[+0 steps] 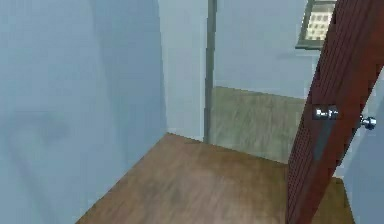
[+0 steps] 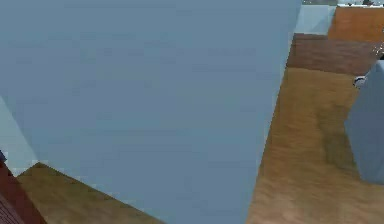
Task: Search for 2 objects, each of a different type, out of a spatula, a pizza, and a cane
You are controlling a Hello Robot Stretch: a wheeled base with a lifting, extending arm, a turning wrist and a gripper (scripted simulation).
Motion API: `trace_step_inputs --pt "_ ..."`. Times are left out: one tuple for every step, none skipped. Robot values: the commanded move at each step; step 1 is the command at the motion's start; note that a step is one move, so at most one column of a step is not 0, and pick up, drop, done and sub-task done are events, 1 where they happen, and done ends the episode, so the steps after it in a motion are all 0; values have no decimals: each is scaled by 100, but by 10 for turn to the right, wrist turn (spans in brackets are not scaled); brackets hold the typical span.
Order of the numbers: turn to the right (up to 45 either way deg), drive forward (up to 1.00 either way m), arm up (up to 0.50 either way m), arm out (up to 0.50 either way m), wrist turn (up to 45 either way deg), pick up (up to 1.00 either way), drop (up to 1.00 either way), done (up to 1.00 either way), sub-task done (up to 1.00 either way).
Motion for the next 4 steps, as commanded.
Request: trace_step_inputs --pt "0 75 0 0 0 0 0 0 0" --pt "180 0 0 0 0 0 0 0 0" --pt "0 45 0 0 0 0 0 0 0" --pt "150 0 0 0 0 0 0 0 0"
